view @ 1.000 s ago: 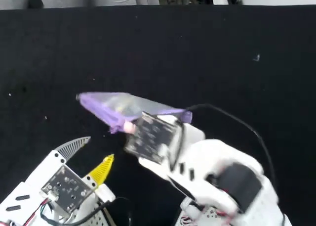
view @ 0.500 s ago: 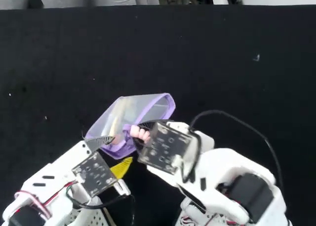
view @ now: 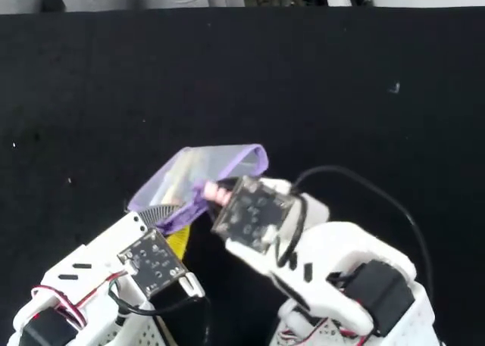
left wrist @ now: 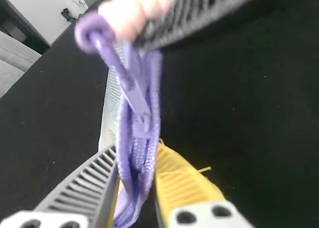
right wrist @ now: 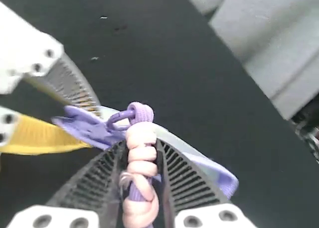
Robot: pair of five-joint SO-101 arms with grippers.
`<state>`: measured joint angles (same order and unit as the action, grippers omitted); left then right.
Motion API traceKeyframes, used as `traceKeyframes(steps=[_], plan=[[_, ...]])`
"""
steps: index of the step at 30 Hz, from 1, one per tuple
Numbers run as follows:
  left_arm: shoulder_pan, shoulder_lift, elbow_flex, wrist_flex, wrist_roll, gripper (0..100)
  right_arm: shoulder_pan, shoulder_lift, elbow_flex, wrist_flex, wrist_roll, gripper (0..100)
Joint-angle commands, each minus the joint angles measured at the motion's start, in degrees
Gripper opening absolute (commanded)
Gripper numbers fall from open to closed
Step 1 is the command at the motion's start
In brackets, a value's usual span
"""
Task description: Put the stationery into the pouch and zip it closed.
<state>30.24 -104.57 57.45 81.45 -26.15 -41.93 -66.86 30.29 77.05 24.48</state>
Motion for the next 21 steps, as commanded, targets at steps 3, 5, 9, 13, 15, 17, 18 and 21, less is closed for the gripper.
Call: traceKeyframes(steps=[3,5,9,13,15,17,18,21], plan=[[0.4,-0.1,-0.6,-1.1,-0.2,3,12.5,-0.7,1.1,-3.9,-0.2,1.1],[0.4,-0.1,-0.4,-1.1,-0.1,3,15.3,-0.7,0.7,-4.0,-0.2,1.1],[0.5,-0.1,0.5,-1.1,0.1,3,18.5,-0.7,0.7,-4.4,-0.1,1.1],[0.4,-0.1,1.2,-1.3,3.3,3,20.8,-0.7,0.7,-4.4,0.0,1.1],[0.3,-0.1,1.2,-1.3,3.5,3,21.8,-0.7,0.7,-4.4,0.1,1.1],[0.1,-0.1,1.4,-1.3,3.5,3,22.9,-0.7,0.6,-4.9,0.1,1.1],[0.1,-0.1,1.4,-1.1,3.5,3,23.6,-0.6,0.7,-5.3,0.1,1.1],[0.0,-0.2,1.4,-1.1,3.5,3,26.5,-0.6,1.0,-6.7,0.4,1.1]])
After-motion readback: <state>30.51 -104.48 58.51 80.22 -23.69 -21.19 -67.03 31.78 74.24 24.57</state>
